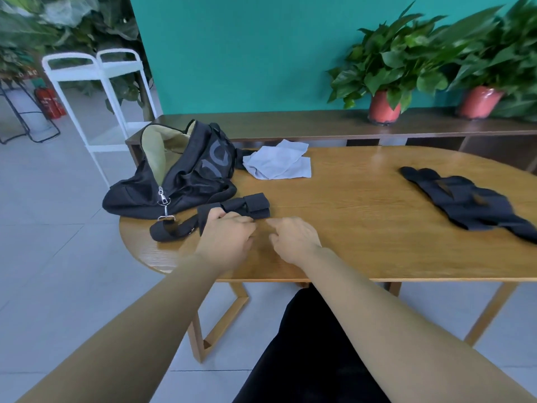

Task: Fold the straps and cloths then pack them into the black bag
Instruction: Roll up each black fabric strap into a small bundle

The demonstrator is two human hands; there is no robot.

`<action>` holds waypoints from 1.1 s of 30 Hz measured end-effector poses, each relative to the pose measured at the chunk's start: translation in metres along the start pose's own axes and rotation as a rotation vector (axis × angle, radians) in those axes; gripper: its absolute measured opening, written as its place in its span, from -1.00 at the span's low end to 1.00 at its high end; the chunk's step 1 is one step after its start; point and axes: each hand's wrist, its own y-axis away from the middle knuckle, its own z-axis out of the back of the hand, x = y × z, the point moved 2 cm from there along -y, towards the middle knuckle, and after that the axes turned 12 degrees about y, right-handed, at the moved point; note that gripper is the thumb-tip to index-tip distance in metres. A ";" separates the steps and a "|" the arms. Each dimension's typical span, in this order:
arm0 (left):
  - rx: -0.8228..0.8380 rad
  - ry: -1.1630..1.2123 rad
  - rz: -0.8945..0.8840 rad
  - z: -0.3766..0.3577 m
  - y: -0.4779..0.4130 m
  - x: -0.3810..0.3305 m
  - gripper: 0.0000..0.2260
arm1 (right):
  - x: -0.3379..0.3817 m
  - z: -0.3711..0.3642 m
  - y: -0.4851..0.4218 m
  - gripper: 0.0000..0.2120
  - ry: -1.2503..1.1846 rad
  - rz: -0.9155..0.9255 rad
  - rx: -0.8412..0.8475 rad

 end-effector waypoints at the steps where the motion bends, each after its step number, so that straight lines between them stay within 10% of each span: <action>1: 0.006 0.011 -0.015 -0.003 -0.008 -0.010 -0.80 | -0.014 0.003 0.002 -0.67 0.006 -0.032 -0.004; 20: 0.216 0.115 -0.357 -0.064 -0.160 -0.212 -0.72 | -0.270 0.025 0.060 -0.84 0.085 -0.565 -0.149; 33: 0.301 0.170 -0.320 -0.097 -0.199 -0.235 -0.71 | -0.333 0.019 0.023 -0.73 0.198 -0.668 0.091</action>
